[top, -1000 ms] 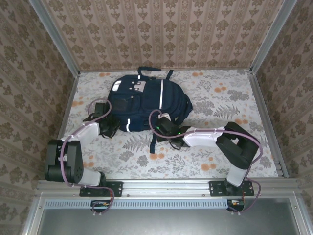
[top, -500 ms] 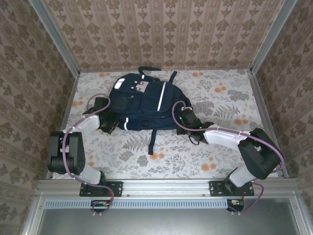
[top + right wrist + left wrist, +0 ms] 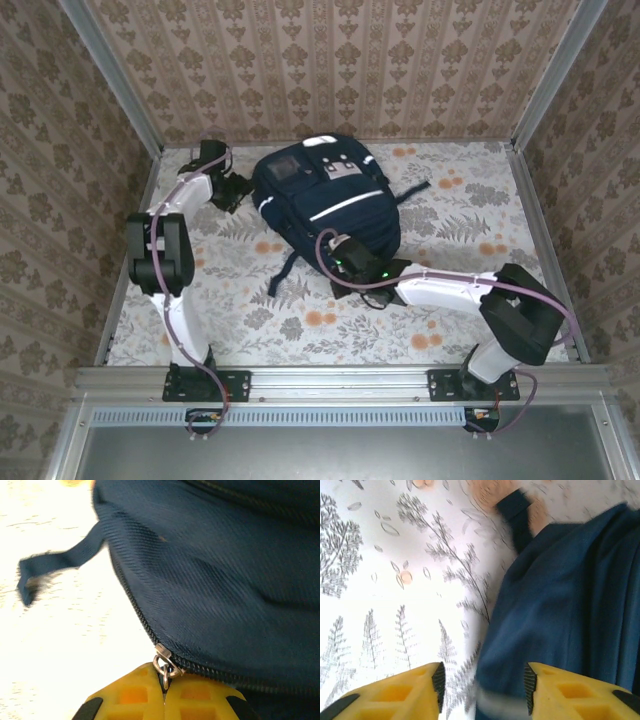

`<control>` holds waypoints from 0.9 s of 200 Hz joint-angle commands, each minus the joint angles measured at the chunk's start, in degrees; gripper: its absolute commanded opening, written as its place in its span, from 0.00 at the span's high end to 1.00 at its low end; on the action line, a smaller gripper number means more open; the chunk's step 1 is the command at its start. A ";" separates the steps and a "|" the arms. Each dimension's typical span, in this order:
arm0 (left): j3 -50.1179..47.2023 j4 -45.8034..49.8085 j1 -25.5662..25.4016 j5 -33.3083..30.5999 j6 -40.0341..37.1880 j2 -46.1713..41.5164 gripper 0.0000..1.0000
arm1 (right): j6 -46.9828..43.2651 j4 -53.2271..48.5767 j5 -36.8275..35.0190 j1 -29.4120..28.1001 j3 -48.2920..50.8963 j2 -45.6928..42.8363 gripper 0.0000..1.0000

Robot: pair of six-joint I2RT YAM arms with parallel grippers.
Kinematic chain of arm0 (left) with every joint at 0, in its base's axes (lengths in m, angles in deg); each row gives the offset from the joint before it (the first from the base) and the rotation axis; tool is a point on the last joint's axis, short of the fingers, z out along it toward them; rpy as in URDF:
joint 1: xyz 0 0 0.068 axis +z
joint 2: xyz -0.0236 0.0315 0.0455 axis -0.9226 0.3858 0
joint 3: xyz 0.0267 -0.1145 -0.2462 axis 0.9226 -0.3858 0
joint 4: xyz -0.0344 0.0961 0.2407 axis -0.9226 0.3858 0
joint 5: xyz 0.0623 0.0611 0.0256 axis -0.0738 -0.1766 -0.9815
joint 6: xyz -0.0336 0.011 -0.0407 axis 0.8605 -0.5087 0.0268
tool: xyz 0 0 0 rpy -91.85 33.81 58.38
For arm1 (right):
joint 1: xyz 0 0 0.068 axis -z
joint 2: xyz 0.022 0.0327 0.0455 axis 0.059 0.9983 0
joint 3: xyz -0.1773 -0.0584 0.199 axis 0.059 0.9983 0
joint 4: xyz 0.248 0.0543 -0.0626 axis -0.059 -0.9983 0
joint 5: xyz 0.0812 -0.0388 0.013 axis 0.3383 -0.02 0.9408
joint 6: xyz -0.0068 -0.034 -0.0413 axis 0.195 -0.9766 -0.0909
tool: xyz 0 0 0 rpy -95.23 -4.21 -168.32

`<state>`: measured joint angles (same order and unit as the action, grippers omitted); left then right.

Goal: Pack the student bag

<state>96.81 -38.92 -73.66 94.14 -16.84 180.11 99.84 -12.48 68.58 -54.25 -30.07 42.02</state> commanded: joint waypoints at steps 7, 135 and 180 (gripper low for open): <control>-11.04 2.90 0.65 4.85 2.78 -14.05 0.47 | 4.46 3.20 5.48 -1.60 -7.39 3.95 1.00; -48.44 -33.61 -13.43 8.28 25.24 -31.15 0.39 | 14.71 11.58 11.05 -1.67 -10.23 10.64 1.00; -51.46 -43.15 -17.56 7.83 29.59 -25.58 0.45 | 17.16 13.89 12.61 -1.67 -10.77 12.43 1.00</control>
<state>46.97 -73.98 -89.18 102.18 8.53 151.69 114.81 -4.18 79.05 -55.76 -38.44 53.76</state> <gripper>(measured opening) 0.560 0.062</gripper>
